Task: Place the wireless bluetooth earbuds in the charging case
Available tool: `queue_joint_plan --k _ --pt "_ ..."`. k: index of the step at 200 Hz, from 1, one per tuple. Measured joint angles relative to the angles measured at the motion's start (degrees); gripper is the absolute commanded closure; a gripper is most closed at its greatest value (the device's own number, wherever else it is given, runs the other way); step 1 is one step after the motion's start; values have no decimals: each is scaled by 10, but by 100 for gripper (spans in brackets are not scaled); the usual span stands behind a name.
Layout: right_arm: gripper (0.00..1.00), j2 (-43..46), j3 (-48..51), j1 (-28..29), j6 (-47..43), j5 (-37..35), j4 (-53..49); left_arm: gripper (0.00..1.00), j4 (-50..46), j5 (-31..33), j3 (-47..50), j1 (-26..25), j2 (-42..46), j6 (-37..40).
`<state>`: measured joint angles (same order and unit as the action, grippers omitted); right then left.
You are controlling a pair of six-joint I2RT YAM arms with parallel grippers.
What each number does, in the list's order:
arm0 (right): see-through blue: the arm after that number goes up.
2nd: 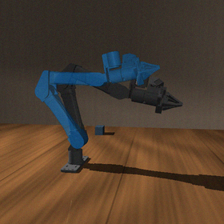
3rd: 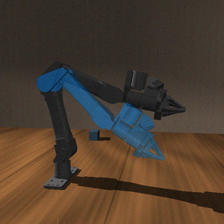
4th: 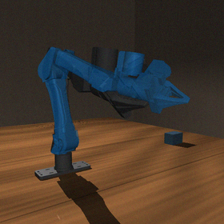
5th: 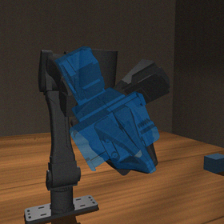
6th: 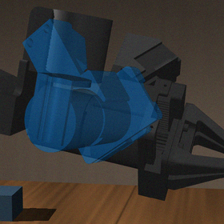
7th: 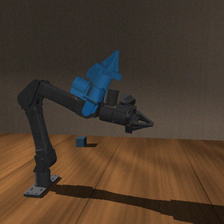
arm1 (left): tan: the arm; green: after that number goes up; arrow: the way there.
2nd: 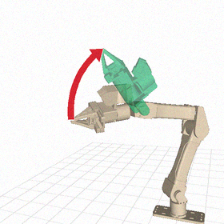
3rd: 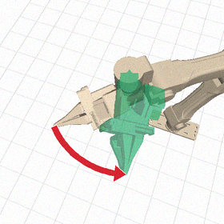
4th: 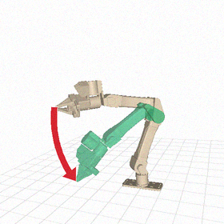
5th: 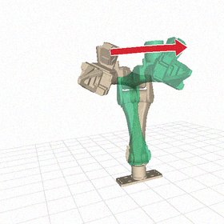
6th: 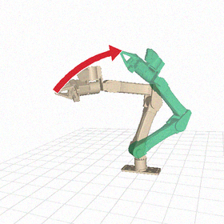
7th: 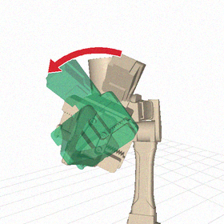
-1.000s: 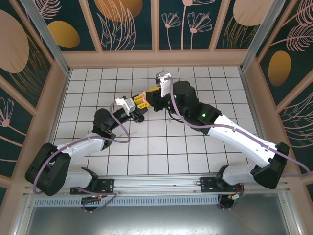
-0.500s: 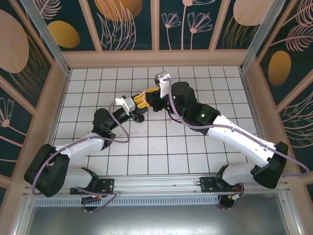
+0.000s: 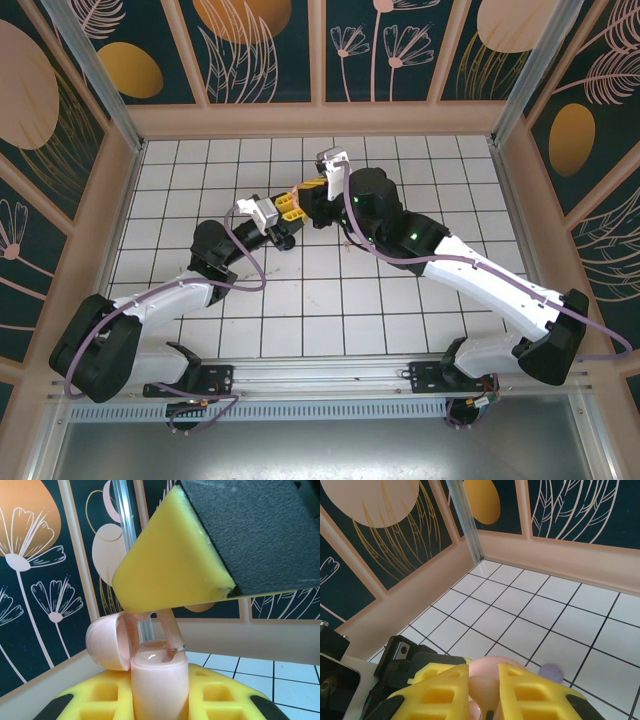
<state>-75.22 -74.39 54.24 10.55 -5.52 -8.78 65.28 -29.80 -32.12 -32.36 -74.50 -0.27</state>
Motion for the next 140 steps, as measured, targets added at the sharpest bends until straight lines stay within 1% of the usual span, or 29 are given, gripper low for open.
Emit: queue_joint_plan --k 40,89,112,140 --pt "83 -2 5 0 -13 0 6 100 -10 0 -2 0 0 -4" --pt "83 -1 37 9 -13 -2 23 100 -30 3 -6 0 0 -9" --pt "85 0 40 9 -11 -9 26 100 -34 3 -6 0 0 -9" --pt "85 1 41 9 -6 -11 27 100 -34 3 -6 0 0 -11"
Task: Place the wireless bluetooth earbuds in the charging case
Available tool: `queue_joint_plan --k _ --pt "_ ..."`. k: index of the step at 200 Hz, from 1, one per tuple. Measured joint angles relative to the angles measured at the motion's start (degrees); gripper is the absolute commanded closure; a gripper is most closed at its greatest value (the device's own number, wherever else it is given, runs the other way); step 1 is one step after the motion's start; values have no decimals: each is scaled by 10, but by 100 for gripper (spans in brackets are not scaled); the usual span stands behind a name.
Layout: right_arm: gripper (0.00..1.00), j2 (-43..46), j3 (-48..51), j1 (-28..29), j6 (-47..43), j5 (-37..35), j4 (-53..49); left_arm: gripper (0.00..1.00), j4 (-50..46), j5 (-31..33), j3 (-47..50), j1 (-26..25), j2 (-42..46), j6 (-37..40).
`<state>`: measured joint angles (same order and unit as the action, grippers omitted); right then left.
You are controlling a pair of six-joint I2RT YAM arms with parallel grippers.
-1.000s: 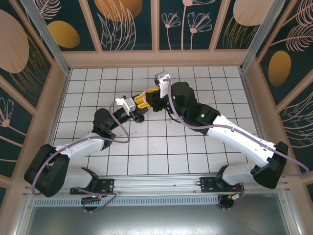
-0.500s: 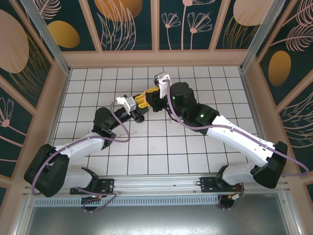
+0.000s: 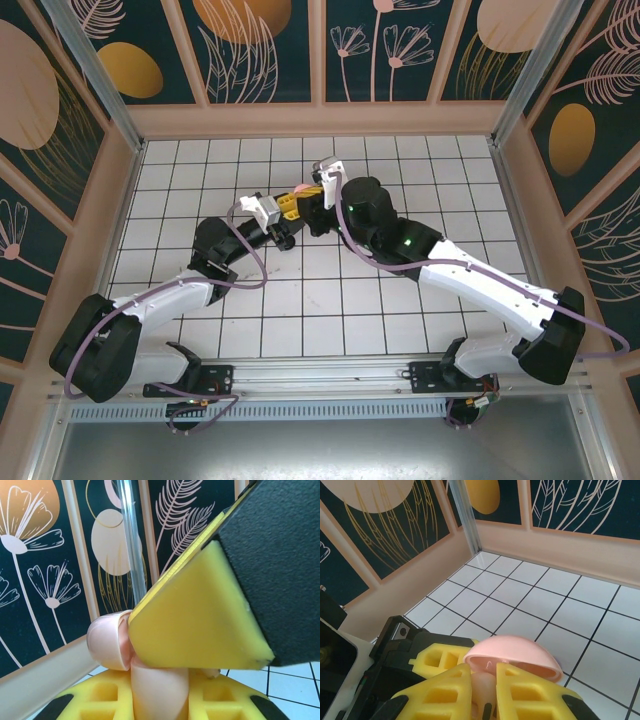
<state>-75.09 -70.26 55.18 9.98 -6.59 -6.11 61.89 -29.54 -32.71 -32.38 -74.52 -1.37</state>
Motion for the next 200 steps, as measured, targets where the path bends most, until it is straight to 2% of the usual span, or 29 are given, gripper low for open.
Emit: queue_joint_plan --k 42,97,130,200 --pt "85 13 0 -1 15 8 -1 100 1 -1 -7 -3 0 0" --pt "85 66 0 -4 42 58 9 100 6 -1 -11 -3 0 1" --pt "86 87 7 -4 45 71 47 100 7 -5 -16 -3 0 0" --pt "87 110 96 -7 43 66 146 100 9 -15 -18 -6 11 -7"
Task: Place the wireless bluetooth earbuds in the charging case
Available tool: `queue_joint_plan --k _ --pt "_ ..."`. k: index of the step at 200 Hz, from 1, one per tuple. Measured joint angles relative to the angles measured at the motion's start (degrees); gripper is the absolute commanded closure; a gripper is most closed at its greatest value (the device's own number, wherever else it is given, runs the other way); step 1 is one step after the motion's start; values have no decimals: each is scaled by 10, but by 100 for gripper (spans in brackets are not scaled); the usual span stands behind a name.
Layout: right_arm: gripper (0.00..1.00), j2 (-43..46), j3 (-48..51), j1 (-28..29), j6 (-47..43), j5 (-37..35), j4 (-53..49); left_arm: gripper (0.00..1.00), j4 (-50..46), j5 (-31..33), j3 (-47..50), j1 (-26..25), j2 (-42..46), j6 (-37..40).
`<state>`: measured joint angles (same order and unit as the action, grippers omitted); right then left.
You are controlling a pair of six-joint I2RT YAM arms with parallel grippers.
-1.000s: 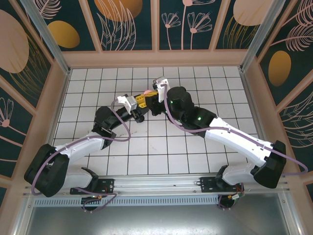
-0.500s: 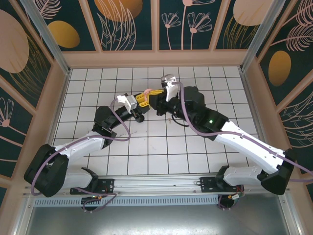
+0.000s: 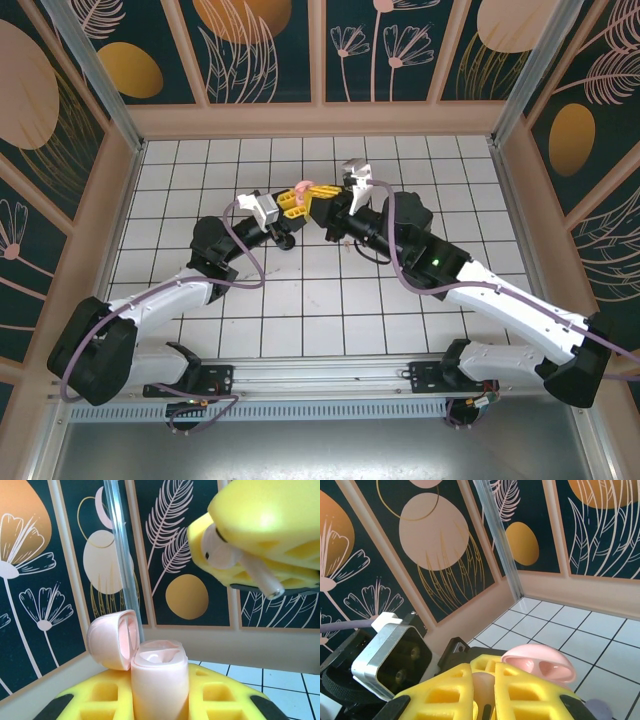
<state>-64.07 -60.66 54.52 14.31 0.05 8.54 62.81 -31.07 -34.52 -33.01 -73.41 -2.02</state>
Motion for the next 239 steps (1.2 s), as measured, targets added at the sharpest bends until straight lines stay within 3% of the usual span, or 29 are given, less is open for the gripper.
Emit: queue_joint_plan --k 57,105,131,182,239 --pt "87 -1 -1 -19 17 -12 3 100 -8 22 0 0 4 -3" --pt "86 -10 -18 -77 87 -35 -141 100 -87 207 -19 -1 17 -43" --pt "87 -27 10 -99 121 -34 -195 100 -123 268 -31 -1 17 -63" --pt "88 -178 49 -110 159 -25 -269 100 -155 301 -42 -1 14 -90" --pt "89 -330 3 -108 161 -15 -307 100 -164 301 -45 -1 14 -99"
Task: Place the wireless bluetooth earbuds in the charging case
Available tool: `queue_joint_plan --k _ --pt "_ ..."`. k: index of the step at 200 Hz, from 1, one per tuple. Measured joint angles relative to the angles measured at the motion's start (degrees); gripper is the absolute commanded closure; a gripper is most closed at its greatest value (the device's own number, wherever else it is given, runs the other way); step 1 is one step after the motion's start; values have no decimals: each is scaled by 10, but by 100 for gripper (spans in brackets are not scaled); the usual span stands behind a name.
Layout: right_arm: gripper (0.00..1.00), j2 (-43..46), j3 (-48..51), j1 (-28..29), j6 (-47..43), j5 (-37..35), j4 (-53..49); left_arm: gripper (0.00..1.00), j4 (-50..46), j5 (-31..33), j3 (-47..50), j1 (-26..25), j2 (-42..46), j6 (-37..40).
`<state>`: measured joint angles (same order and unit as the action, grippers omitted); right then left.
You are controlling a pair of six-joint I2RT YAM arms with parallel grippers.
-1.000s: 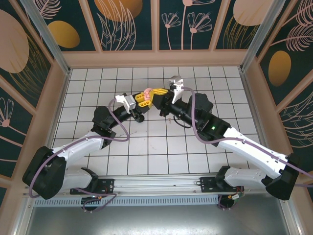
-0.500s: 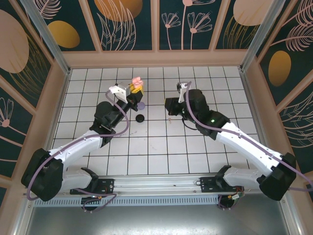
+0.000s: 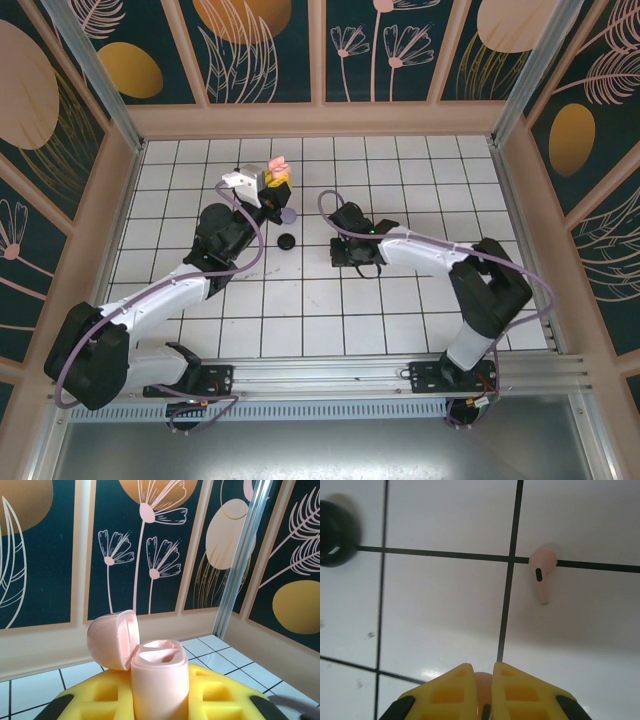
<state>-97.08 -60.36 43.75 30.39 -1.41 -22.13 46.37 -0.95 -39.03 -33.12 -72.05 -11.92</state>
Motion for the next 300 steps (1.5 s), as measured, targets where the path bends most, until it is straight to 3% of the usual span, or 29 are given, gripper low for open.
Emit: queue_joint_plan --k 59,136,300 --pt "84 -81 -42 18 -1 0 -10 100 -1 0 0 0 0 -4" --pt "66 -108 -70 24 -11 0 -34 100 -1 -3 -1 0 0 -4" --pt "70 -143 -127 40 -31 -30 -108 100 -1 -16 -2 0 0 -3"
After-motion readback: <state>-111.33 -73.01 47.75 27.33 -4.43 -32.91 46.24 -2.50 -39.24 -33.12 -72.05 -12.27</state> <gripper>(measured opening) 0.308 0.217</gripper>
